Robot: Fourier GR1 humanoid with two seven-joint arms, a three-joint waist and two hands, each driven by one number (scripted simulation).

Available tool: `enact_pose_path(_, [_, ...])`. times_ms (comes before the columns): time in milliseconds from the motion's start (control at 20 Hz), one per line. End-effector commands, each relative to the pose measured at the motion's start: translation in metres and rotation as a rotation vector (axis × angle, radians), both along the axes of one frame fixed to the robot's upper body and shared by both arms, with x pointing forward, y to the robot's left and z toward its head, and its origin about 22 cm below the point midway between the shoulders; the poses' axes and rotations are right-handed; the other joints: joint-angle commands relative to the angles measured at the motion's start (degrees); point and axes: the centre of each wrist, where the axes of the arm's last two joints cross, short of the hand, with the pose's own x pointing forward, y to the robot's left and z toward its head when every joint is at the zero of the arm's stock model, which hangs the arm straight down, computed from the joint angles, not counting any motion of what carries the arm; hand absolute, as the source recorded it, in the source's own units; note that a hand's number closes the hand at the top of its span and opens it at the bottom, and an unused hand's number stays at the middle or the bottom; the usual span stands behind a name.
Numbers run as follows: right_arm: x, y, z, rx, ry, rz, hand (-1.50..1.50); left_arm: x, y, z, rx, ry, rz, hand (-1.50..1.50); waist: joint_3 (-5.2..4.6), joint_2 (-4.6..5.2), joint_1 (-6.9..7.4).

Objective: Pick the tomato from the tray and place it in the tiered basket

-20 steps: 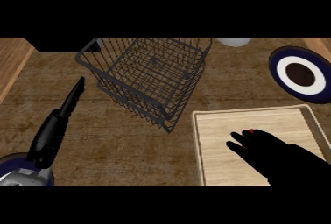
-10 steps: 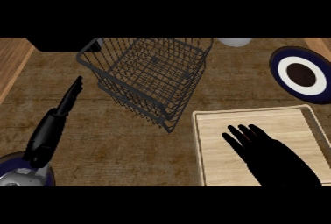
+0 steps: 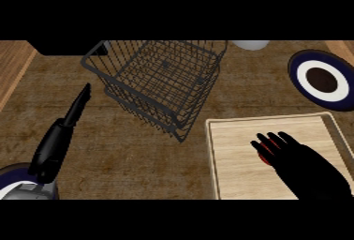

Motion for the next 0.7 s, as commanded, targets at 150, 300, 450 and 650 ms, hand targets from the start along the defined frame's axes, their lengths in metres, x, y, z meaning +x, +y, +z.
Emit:
enact_pose_path(150, [-0.001, -0.003, -0.011, 0.029, -0.074, -0.015, -1.5, 0.014, 0.007, 0.012, -0.007, 0.008, -0.006, 0.0, -0.01, 0.01, -0.13])
enact_pose_path(300, [0.013, -0.02, -0.019, 0.053, -0.139, -0.027, -1.5, -0.006, -0.004, 0.004, -0.012, 0.02, 0.006, 0.0, 0.02, 0.0, 0.17])
enact_pose_path(450, [0.005, -0.024, -0.014, 0.07, -0.161, -0.052, -1.5, 0.001, 0.01, -0.006, 0.012, 0.001, -0.009, 0.0, -0.01, 0.0, -0.12])
enact_pose_path(650, [0.014, -0.022, -0.036, 0.09, -0.122, -0.057, -1.5, 0.0, 0.02, 0.007, 0.017, -0.021, 0.0, 0.0, -0.01, 0.01, 0.09])
